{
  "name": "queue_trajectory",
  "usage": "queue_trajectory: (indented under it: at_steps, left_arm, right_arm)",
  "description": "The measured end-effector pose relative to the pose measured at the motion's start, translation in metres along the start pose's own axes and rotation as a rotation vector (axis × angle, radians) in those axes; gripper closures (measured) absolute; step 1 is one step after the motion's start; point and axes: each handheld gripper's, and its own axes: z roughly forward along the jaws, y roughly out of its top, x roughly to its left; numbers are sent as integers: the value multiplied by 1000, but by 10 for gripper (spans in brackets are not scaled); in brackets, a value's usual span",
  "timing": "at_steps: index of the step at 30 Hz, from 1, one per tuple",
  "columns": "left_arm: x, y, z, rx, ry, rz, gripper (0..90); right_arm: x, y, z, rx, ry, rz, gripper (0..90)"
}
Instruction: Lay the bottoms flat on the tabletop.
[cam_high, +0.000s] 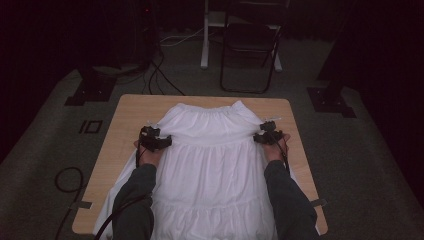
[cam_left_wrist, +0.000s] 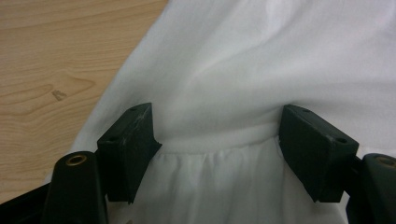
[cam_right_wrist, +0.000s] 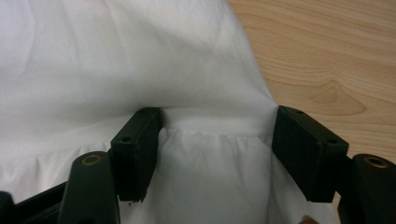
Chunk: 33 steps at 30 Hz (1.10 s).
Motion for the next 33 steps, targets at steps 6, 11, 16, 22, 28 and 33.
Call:
queue_trajectory:
  at_steps: [6, 11, 16, 22, 28, 33]
  left_arm:
    - [-6, -3, -26, -3, -14, 48, 336]
    - [-1, -22, -66, -47, -31, 107, 336]
    - [11, -50, -104, -60, -21, 105, 357]
    - [30, -87, -141, -34, 1, 119, 370]
    - [53, -117, -171, -16, 32, 86, 371]
    - [68, -139, -184, 0, 41, 52, 370]
  right_arm:
    - [3, -8, -18, -23, 28, -20, 348]
    - [2, -31, -48, -46, 75, -53, 339]
    - [4, -61, -76, -56, 122, -98, 340]
    - [9, -97, -108, -85, 153, -161, 352]
    - [9, -130, -132, -89, 185, -174, 361]
    - [6, -150, -142, -78, 180, -188, 363]
